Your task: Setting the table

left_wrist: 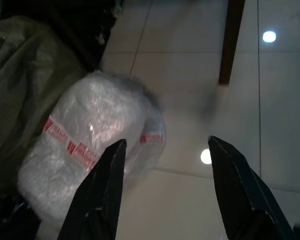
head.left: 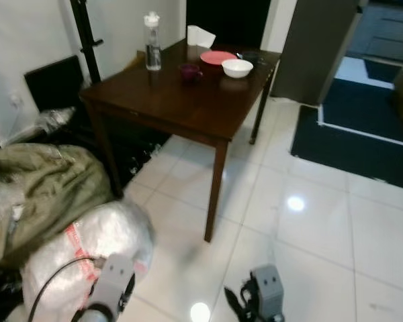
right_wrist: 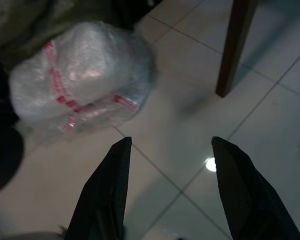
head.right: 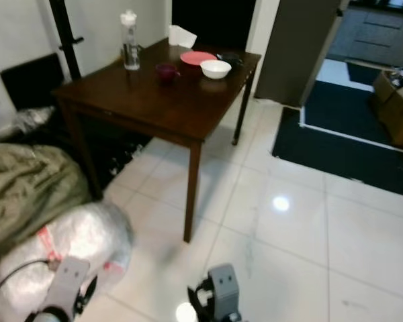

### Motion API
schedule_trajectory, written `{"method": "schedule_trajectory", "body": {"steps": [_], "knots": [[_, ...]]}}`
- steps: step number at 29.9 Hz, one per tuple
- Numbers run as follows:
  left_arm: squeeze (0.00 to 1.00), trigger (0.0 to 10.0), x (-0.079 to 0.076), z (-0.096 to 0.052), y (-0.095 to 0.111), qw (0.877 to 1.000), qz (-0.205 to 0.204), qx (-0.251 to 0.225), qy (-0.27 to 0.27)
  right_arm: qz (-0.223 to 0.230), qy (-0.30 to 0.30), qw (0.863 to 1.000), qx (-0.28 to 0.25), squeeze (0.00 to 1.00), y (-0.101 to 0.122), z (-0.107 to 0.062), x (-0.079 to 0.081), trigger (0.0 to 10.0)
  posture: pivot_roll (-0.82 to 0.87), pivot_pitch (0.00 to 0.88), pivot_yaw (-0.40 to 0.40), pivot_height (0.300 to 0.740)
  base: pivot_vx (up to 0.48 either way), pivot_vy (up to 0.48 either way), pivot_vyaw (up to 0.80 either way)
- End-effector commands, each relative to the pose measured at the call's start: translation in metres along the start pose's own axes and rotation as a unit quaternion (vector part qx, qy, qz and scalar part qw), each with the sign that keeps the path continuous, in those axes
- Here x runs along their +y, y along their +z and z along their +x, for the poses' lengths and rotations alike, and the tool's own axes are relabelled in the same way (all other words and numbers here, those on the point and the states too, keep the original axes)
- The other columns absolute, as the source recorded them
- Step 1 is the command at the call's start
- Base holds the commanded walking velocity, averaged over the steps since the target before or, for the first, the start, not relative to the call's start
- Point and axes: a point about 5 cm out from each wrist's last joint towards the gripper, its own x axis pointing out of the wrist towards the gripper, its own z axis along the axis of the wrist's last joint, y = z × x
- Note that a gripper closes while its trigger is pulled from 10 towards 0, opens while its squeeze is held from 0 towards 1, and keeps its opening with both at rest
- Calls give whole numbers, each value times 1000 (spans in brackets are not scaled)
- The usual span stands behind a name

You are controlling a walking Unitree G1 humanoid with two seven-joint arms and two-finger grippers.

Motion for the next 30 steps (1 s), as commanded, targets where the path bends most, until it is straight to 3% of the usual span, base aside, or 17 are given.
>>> {"method": "schedule_trajectory", "body": {"steps": [1,27,30], "knots": [[0,10000,1,-5,-11,1000,9,18,-2,7,0,1000,10,0,-7,-2,2,10000,31,97,26,740,270,0,0],[0,10000,-5,-4,-10,999,13,23,-33,29,-10,1000,4,0,-7,-4,0,10000,28,105,31,740,10,0,0],[0,10000,-5,-4,-9,999,12,22,-36,29,-10,1000,4,0,-7,-4,-1,10000,27,107,31,740,0,0,-575]]}}
